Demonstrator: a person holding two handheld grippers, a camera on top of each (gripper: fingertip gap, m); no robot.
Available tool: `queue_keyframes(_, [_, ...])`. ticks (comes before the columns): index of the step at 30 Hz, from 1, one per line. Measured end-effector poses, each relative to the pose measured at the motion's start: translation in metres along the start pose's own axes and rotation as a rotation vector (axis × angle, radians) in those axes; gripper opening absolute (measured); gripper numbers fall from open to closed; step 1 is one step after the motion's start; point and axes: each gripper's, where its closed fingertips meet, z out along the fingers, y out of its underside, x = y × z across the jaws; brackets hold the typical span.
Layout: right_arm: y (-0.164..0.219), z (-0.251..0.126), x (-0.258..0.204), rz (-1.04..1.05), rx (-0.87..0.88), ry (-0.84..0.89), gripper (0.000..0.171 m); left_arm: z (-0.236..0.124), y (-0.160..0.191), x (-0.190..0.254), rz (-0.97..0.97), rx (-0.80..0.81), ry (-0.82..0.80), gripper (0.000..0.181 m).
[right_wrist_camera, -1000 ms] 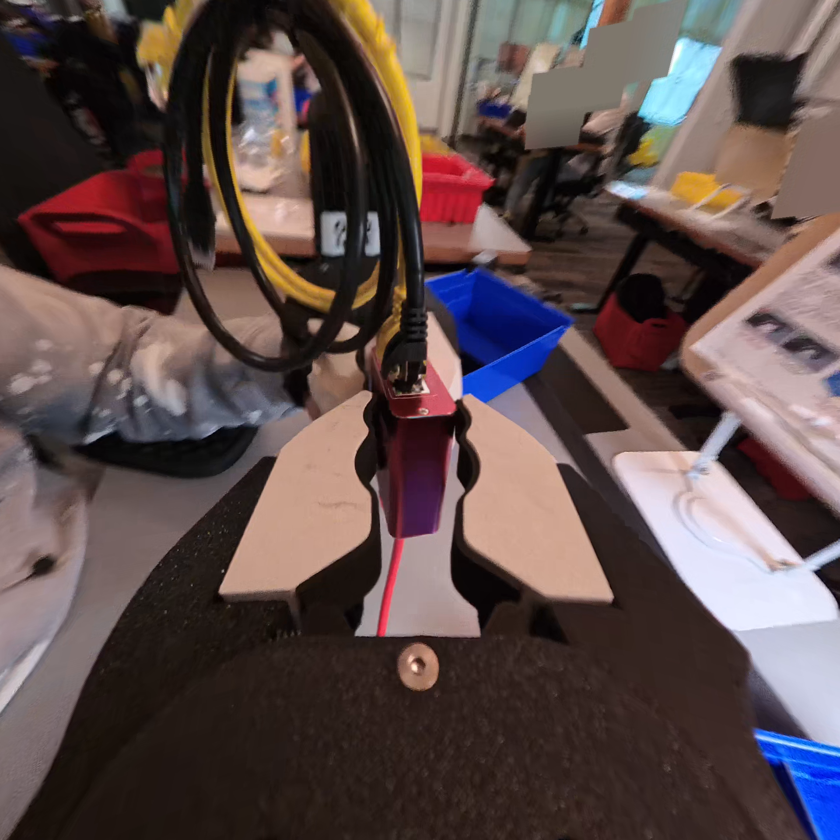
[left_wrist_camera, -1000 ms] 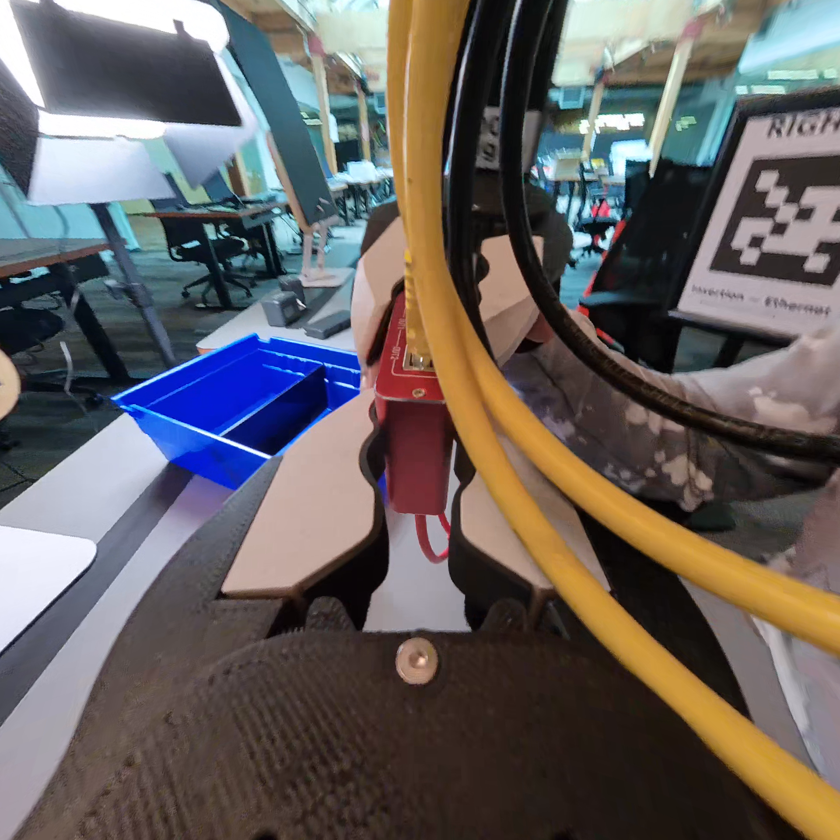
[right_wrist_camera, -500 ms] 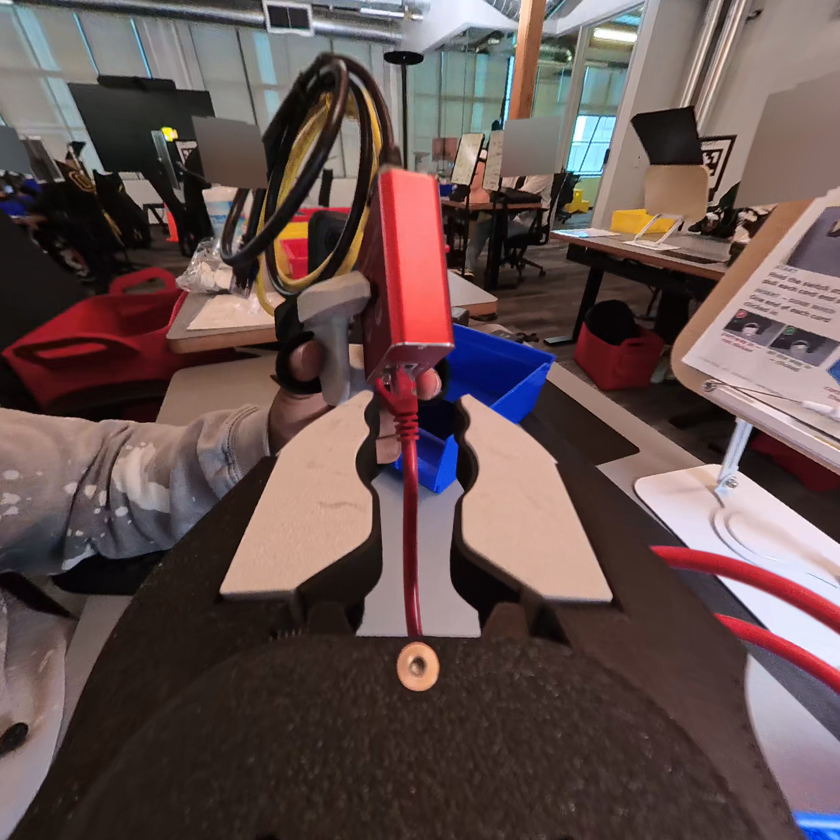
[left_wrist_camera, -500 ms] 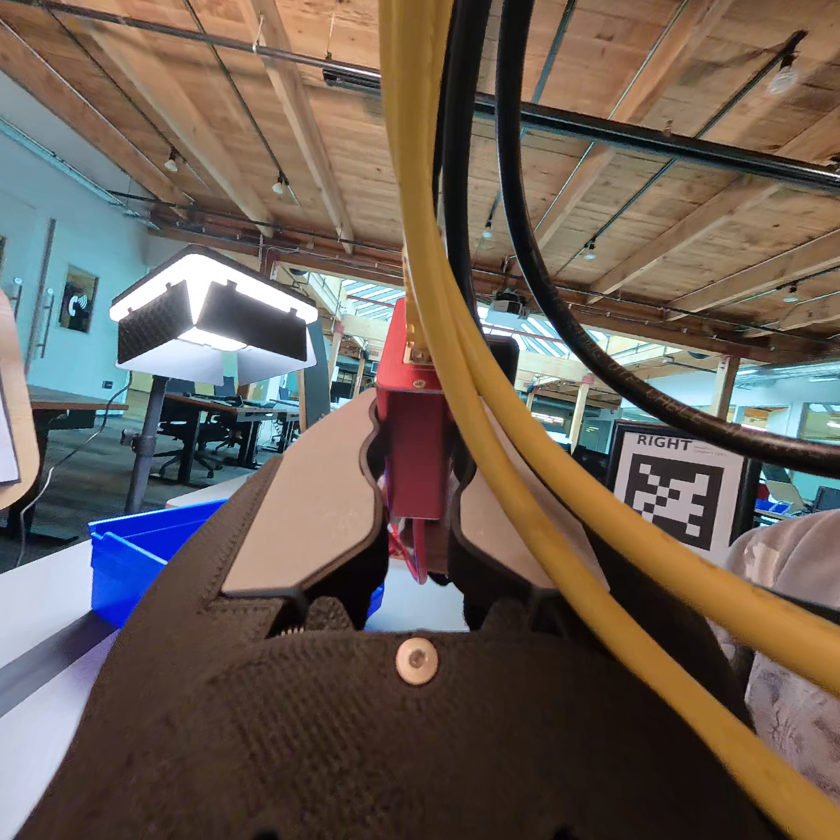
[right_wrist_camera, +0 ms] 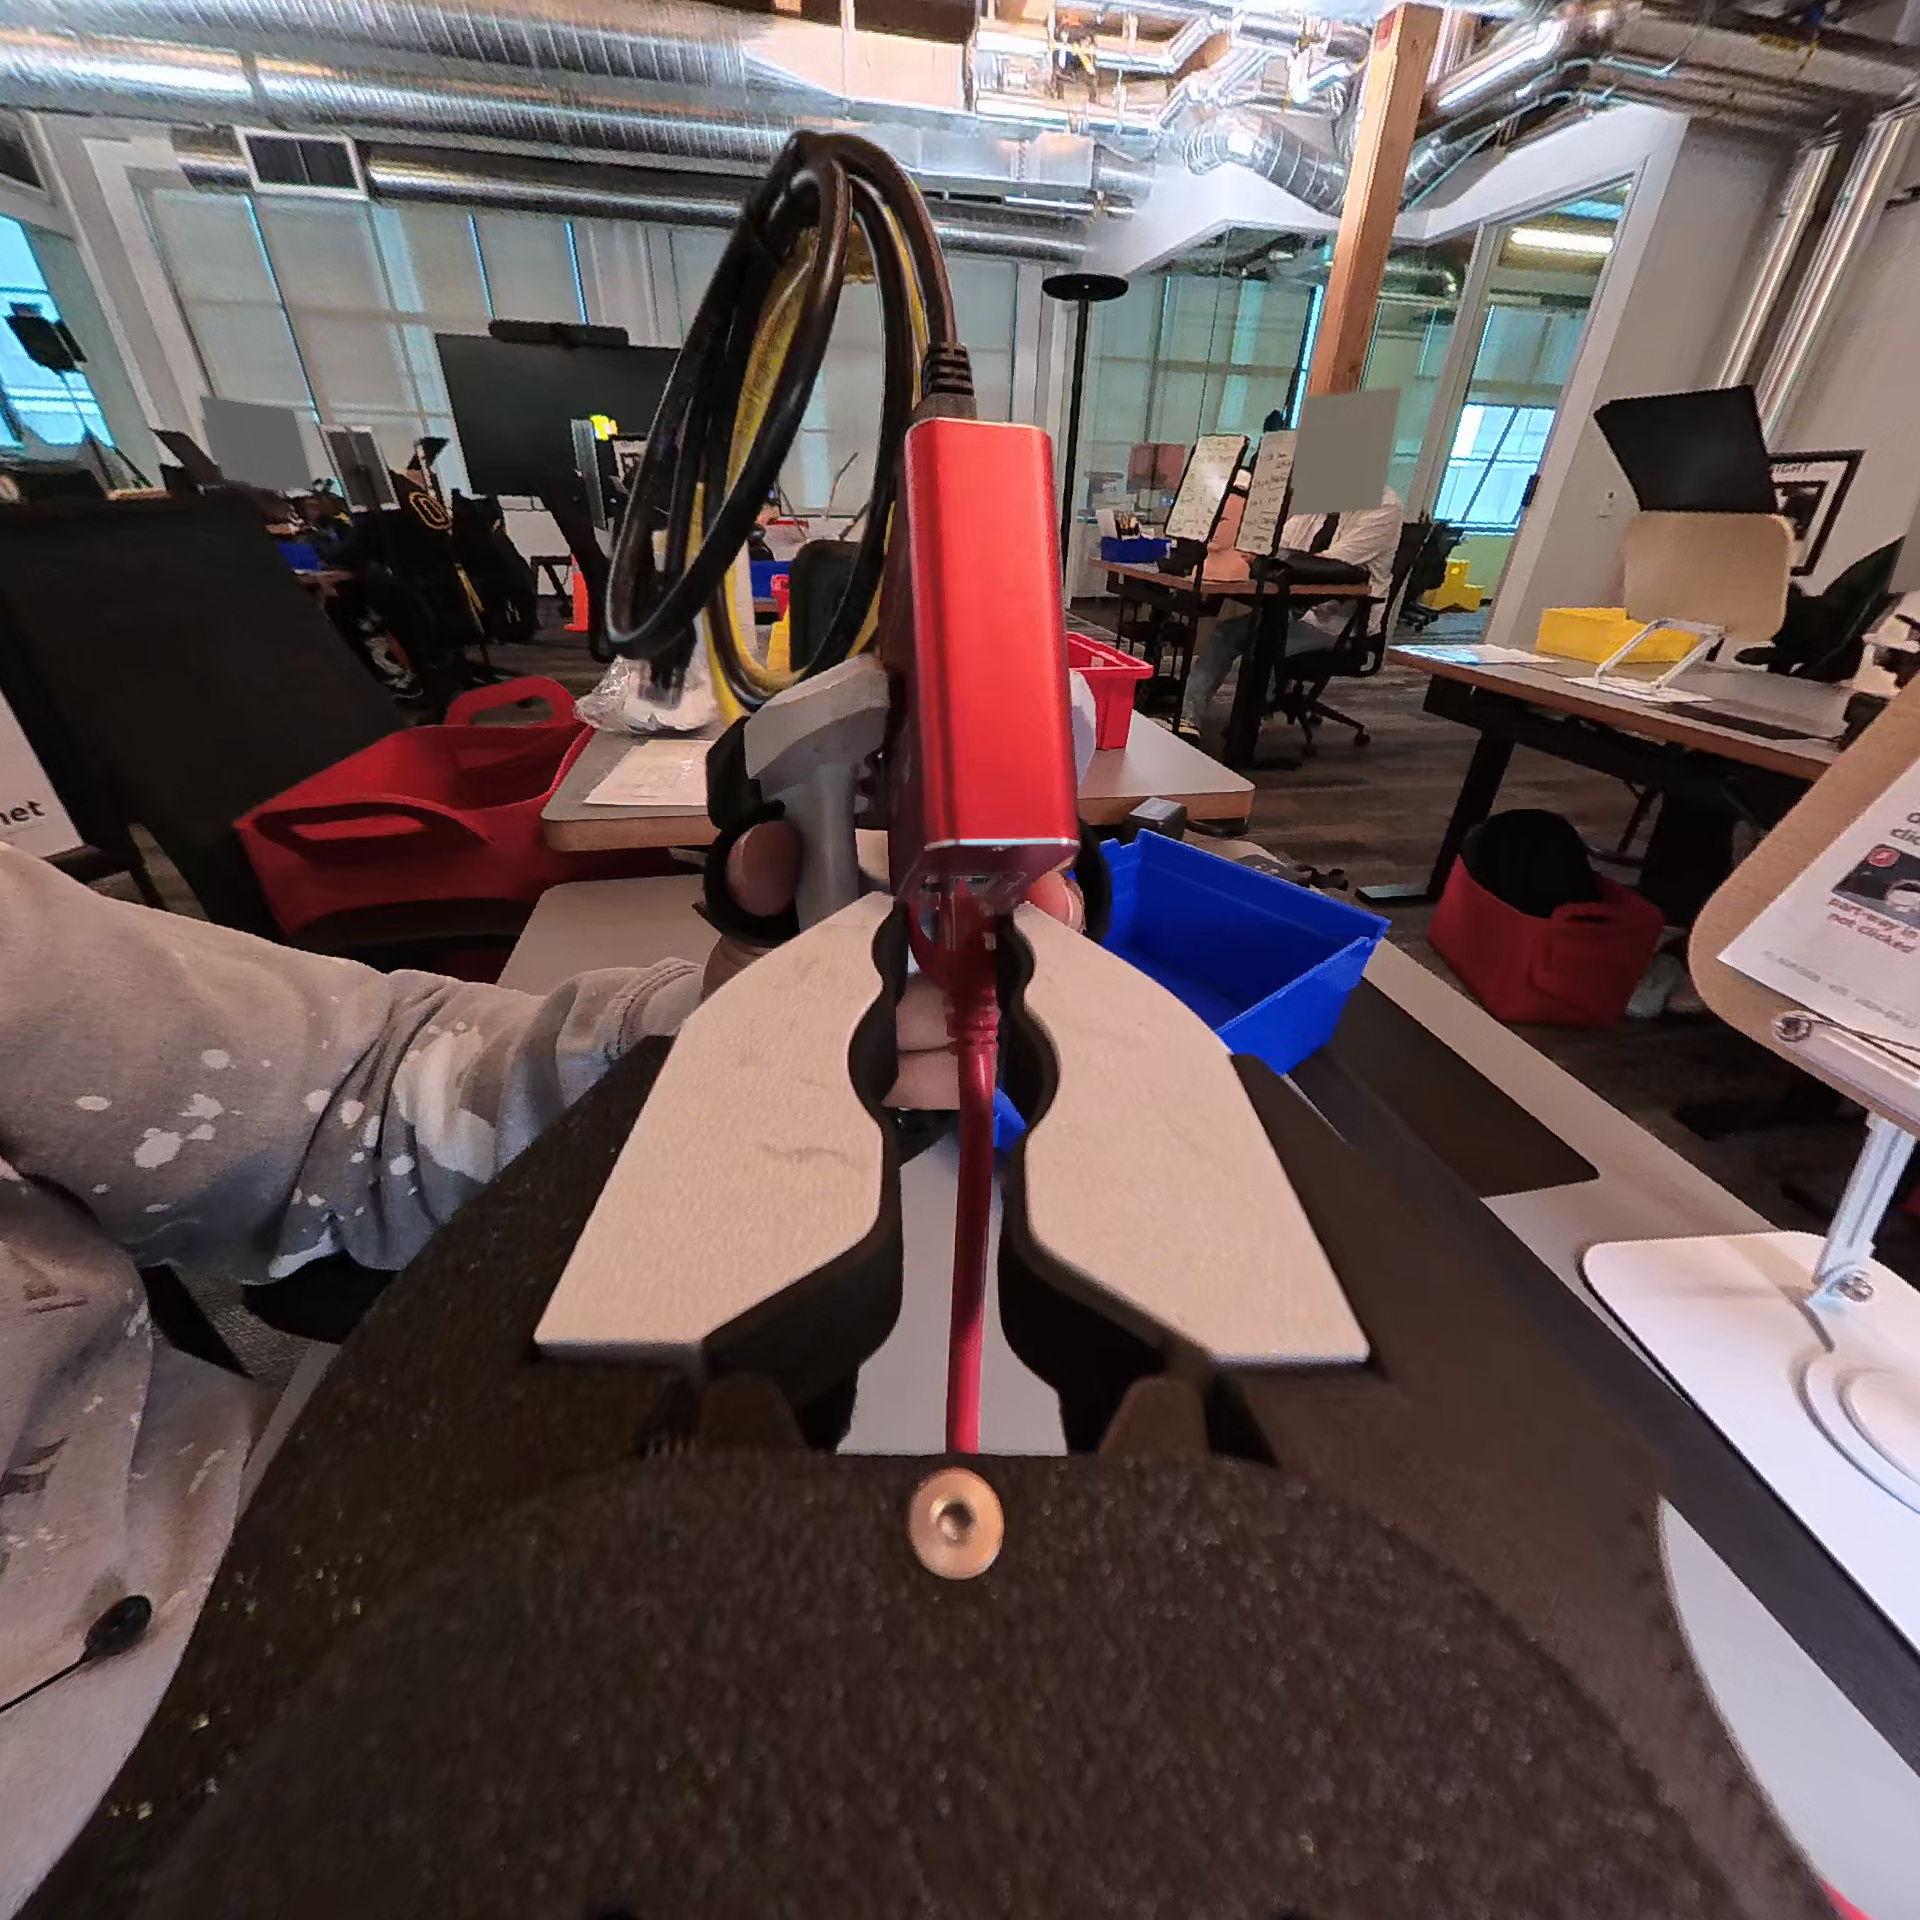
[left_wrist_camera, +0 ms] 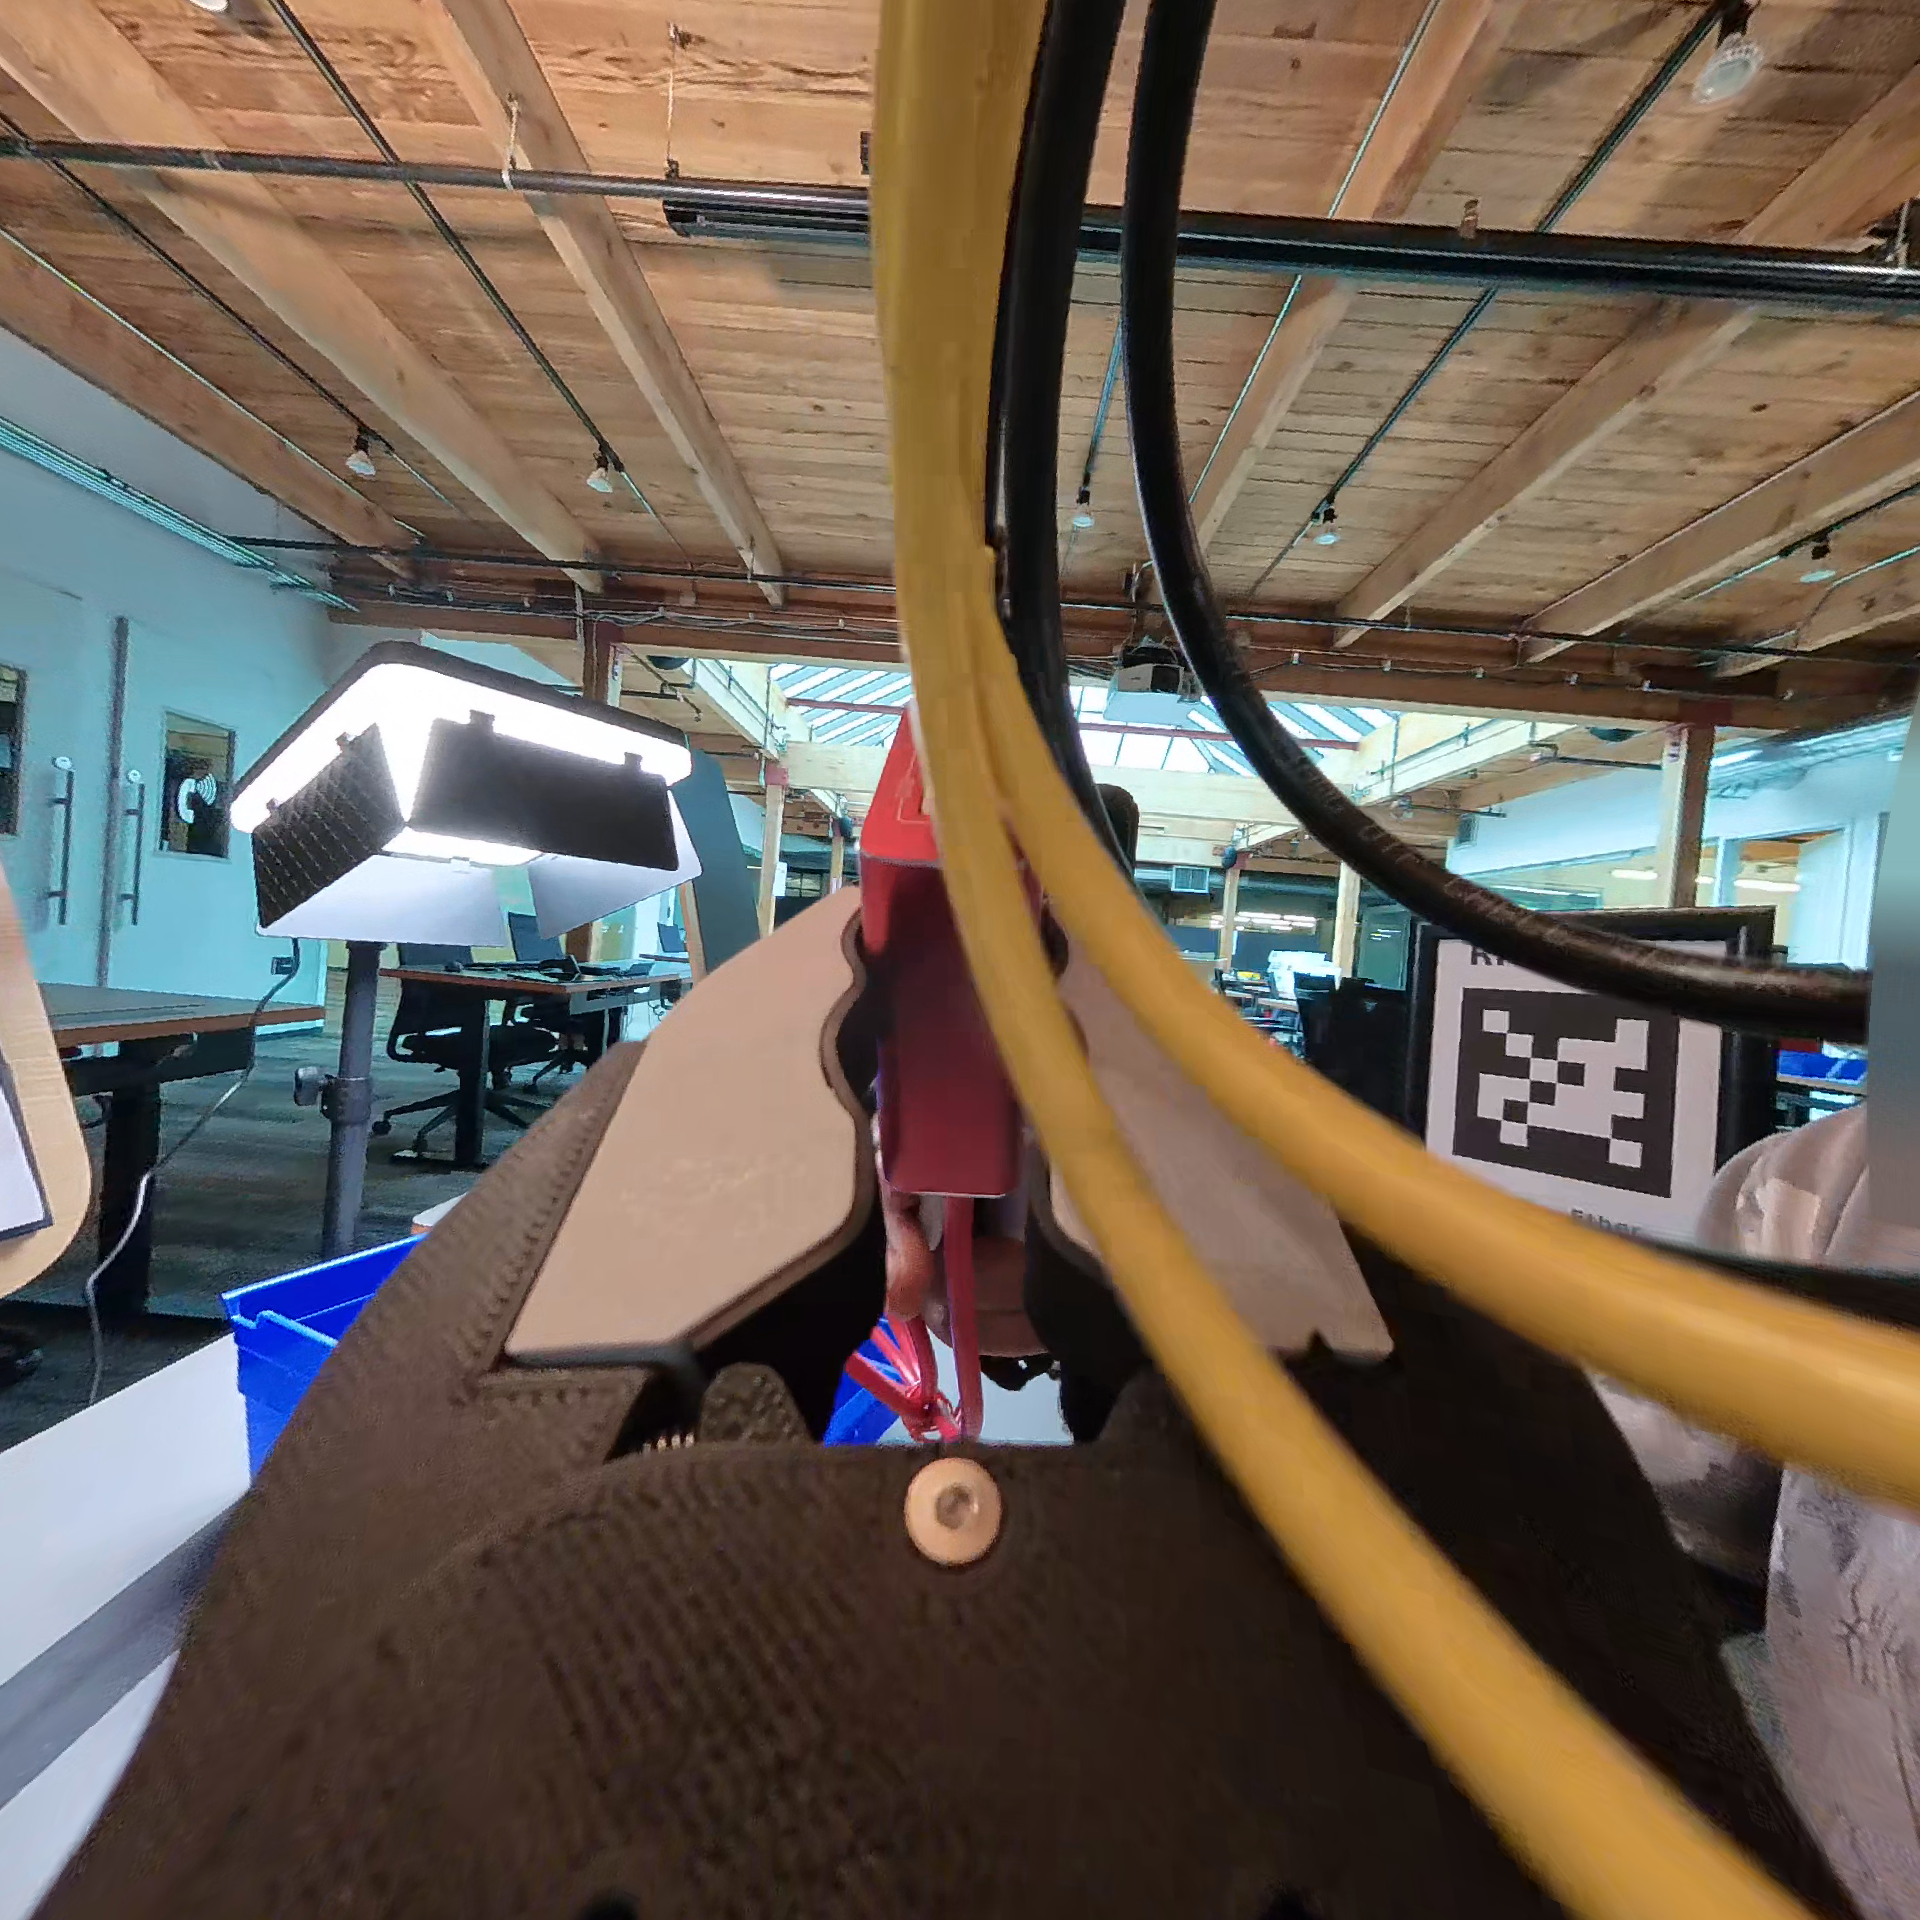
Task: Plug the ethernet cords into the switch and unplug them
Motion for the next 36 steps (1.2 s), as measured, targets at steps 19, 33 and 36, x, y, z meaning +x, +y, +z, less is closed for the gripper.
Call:
queue_keyframes(19, [0.043, -0.01, 0.049, -0.113, -0.23, 0.246, 0.013, -0.011, -0.05, 0.029, 0.249, 0.085, 0.031, 0.028])
queue_keyframes(33, [-0.026, -0.095, 0.084, -0.054, -0.018, 0.406, 0.013, -0.054, -0.059, -0.038, 0.25, -0.254, -0.311, 0.027])
queue_keyframes(36, [-0.032, -0.107, 0.108, -0.062, -0.061, 0.459, 0.013, -0.051, -0.049, -0.041, 0.284, -0.294, -0.32, 0.027])
